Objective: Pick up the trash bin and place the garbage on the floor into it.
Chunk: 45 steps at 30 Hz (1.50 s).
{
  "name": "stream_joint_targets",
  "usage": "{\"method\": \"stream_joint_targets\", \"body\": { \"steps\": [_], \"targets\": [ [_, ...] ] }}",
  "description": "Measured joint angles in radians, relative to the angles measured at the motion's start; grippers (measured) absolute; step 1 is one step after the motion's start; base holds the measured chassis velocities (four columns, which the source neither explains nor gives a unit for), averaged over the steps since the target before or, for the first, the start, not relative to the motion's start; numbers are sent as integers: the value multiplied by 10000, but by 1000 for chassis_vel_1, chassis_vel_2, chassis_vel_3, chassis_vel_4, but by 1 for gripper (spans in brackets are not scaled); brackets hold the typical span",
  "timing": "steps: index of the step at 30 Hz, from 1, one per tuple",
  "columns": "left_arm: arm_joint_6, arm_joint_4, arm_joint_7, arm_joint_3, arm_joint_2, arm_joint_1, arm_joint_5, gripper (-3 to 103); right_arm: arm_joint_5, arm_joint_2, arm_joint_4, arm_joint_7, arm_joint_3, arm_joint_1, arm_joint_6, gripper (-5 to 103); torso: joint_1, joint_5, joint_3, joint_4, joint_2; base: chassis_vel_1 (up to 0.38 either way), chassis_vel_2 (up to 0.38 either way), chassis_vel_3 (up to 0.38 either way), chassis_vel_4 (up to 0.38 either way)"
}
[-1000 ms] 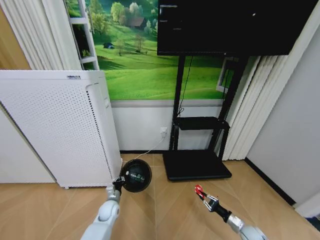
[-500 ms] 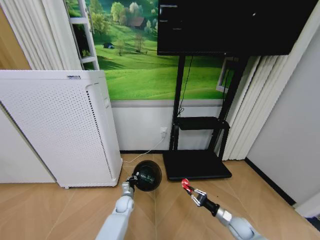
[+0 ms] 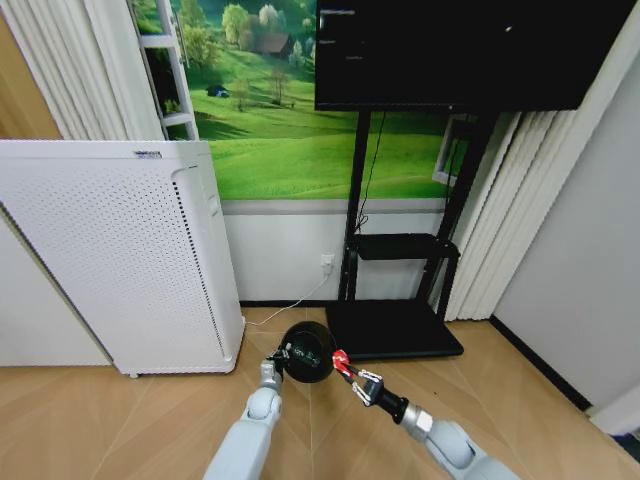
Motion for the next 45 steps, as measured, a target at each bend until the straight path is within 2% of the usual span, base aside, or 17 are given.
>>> {"method": "stream_joint_targets", "body": {
  "steps": [6, 20, 27, 43, 45],
  "targets": [
    [0, -155, -21, 388, -111, 254, 134, 3, -21, 221, -133, 91, -630, 405, -135, 18, 0, -1, 0, 0, 0, 0, 0, 0, 0],
    [105, -646, -264, 606, -241, 628, 138, 3, -198, 858, -795, 285, -1776, 1067, -288, 18, 0, -1, 0, 0, 0, 0, 0, 0, 0],
    [225, -1040, -383, 737, -219, 961, 92, 3, -76, 806, -1221, 275, -1825, 1486, -240, 18, 0, 0, 0, 0, 0, 0, 0, 0, 0],
    [254, -1141, -448, 802, -293, 1116, 114, 3, 12, 691, -1680, 167, -1584, 1882, -151, 18, 0, 0, 1, -1, 0, 0, 0, 0, 0],
    [257, -1147, -449, 802, -293, 1119, 114, 3, 9, 688, -1688, 167, -1577, 1881, -151, 14, 0, 1, 0, -1, 0, 0, 0, 0, 0]
  ]
}}
